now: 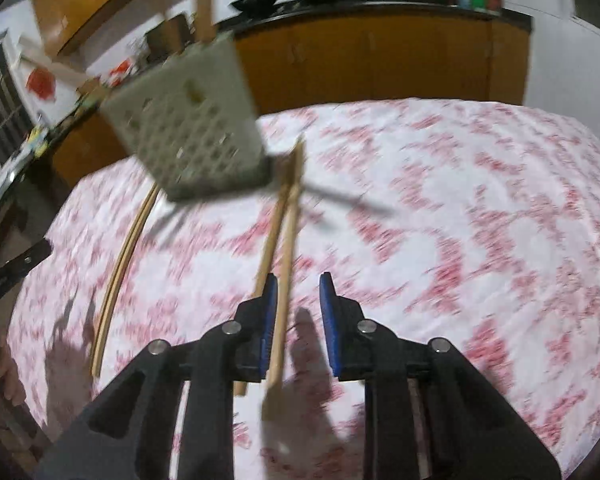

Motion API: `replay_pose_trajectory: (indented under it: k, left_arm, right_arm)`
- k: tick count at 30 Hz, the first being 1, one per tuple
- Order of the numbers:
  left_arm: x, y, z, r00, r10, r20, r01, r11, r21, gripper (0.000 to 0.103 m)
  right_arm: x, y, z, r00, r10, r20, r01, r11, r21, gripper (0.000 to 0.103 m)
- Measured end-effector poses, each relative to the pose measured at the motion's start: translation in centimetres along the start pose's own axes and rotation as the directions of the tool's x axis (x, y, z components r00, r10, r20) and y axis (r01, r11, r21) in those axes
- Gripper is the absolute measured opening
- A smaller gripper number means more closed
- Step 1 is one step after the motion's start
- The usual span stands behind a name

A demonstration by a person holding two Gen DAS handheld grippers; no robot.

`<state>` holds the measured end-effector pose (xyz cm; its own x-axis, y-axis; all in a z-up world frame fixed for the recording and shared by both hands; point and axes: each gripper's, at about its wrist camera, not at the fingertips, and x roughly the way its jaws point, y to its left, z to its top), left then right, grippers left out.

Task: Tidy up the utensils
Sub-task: 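Grasp another wooden chopstick with the left tool while the right tool grasps one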

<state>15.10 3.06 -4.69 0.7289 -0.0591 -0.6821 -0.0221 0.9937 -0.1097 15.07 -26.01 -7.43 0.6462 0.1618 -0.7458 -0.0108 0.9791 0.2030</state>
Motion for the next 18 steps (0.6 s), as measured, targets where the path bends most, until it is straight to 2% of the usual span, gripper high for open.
replay_pose_trajectory:
  k: [4,7,15,18]
  left_arm:
    - [0.7,-0.8,-1.4,0.998,-0.033,-0.044,0.033,0.999,0.016,0.040]
    - [1.3,-1.5,-2.0,0.996,-0.058,-0.072,0.059,0.998,0.016,0.037]
    - [2.3,-2.5,-3.1,0.985,-0.119,-0.125,0.123,0.992,0.025,0.027]
    - [2.4,-2.9,-3.4,0.982,-0.129,-0.139,0.136,0.990,0.036,0.026]
  right_arm:
    - [1.2,1.1,-0.3,1.000,-0.010,-0.029,0.009,0.999,-0.052,0.021]
    - [1.9,1.4,-0.3,0.997,-0.059,-0.052,0.054,0.995,-0.080,0.011]
    - [1.5,-1.2,-0.2,0.992,-0.124,-0.023,0.124,0.992,-0.007,0.008]
    - [1.4,-2.3,0.0,0.990,-0.138,-0.020,0.138,0.990,0.020,0.008]
